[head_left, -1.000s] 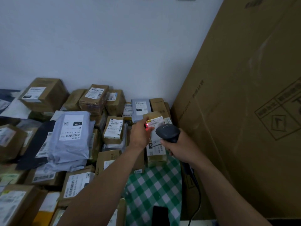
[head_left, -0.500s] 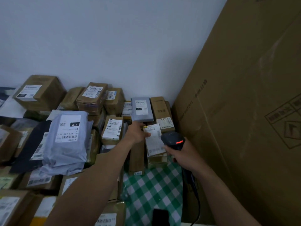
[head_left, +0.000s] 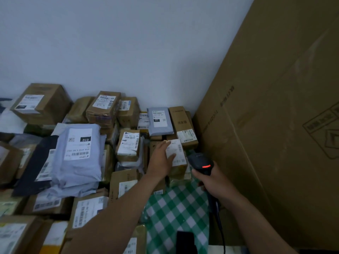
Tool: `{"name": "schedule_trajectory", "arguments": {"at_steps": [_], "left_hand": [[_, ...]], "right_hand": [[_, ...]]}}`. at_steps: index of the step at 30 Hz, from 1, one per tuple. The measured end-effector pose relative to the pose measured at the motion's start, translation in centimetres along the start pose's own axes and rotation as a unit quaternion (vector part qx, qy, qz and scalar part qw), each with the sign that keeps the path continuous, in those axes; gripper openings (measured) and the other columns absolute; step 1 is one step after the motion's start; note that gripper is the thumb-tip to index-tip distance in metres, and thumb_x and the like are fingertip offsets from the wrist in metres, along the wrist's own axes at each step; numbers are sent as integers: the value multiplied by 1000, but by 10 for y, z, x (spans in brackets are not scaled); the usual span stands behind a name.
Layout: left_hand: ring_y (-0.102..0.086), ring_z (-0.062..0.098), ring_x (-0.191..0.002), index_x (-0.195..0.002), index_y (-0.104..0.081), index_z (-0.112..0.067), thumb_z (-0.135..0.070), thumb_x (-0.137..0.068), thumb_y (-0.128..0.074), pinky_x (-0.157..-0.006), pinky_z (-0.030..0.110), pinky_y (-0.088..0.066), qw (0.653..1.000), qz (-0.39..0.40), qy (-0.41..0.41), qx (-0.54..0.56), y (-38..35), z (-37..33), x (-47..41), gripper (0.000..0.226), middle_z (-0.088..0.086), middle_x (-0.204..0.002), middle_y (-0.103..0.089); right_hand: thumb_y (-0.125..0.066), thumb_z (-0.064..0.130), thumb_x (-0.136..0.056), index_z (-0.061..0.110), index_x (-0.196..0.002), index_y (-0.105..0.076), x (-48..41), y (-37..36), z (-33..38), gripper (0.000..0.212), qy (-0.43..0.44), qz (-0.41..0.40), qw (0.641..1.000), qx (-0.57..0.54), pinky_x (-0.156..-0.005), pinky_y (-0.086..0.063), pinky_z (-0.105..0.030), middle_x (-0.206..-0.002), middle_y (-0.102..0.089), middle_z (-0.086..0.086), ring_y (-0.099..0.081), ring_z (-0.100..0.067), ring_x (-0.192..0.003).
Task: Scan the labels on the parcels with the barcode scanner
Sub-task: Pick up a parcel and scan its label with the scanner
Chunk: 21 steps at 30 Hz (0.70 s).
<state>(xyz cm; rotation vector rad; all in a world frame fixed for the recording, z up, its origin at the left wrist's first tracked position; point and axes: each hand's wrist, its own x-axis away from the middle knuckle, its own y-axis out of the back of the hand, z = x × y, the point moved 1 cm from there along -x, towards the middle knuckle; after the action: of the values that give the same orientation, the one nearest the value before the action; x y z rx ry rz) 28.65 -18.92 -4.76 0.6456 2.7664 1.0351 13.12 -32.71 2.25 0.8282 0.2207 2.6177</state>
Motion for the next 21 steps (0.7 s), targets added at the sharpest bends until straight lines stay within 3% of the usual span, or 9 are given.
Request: {"name": "schedule_trajectory", "arguments": {"at_steps": [2, 5, 7, 9, 12, 15, 19, 21], "left_hand": [[-46, 9, -133, -144, -54, -19, -23, -97, -69, -112, 24, -36, 999, 10, 11, 39, -1, -4, 24, 50, -8, -140, -49], [-55, 6, -119, -139, -58, -22, -18, -97, -70, -104, 20, -44, 993, 36, 26, 105, -2, -3, 62, 44, -11, -128, -55], [-61, 7, -112, -134, -62, -25, -19, -97, -71, -101, 23, -49, 992, 44, 39, 112, -3, 1, 89, 39, -11, -121, -63], [-63, 7, -108, -134, -62, -24, -23, -98, -70, -94, 20, -49, 991, 60, 69, 99, -8, 5, 117, 37, -12, -117, -65], [-64, 9, -106, -136, -61, -18, -24, -97, -70, -86, 14, -49, 984, 89, 120, 97, -23, 13, 159, 41, -7, -125, -64], [-63, 13, -109, -137, -60, -12, -21, -92, -77, -87, 13, -48, 978, 136, 145, 64, -49, 29, 198, 50, 2, -136, -61], [-58, 18, -122, -142, -56, -16, -23, -84, -85, -101, 25, -48, 960, 189, 208, 3, -81, 46, 238, 66, 0, -145, -53], [-58, 21, -126, -142, -57, -10, -17, -86, -82, -101, 26, -45, 954, 184, 237, 6, -95, 51, 252, 62, 2, -141, -56]], "right_hand": [[-74, 32, -94, 31, -131, -46, 6, -3, -8, 47, -11, -2, 1000, -17, -94, -55, -42, -116, -68, 0, -67, -21, -103], [-70, 25, -97, 26, -130, -52, 15, -9, -20, 37, -13, 20, 999, -24, -80, -57, -36, -114, -69, -8, -68, -24, -100], [-68, 24, -99, 24, -128, -57, 20, -13, -32, 32, -15, 38, 999, -27, -70, -54, -29, -115, -69, -8, -68, -23, -98], [-68, 26, -99, 19, -125, -63, 26, -16, -48, 27, -28, 48, 998, -27, -70, -53, -29, -112, -72, -8, -70, -22, -94], [-68, 25, -100, 18, -114, -70, 35, -17, -71, 16, -46, 80, 996, -19, -76, -59, -32, -104, -76, -7, -73, -21, -91], [-69, 25, -99, 16, -113, -71, 41, -20, -99, 17, -62, 104, 993, -5, -90, -58, -42, -105, -76, -10, -71, -27, -96], [-71, 31, -96, 18, -100, -70, 42, -30, -137, 14, -79, 92, 990, 72, -86, -52, -42, -100, -69, -11, -64, -26, -91], [-70, 31, -96, 13, -106, -68, 40, -36, -152, 21, -99, 95, 987, 90, -85, -50, -41, -103, -66, -15, -63, -27, -92]]}}
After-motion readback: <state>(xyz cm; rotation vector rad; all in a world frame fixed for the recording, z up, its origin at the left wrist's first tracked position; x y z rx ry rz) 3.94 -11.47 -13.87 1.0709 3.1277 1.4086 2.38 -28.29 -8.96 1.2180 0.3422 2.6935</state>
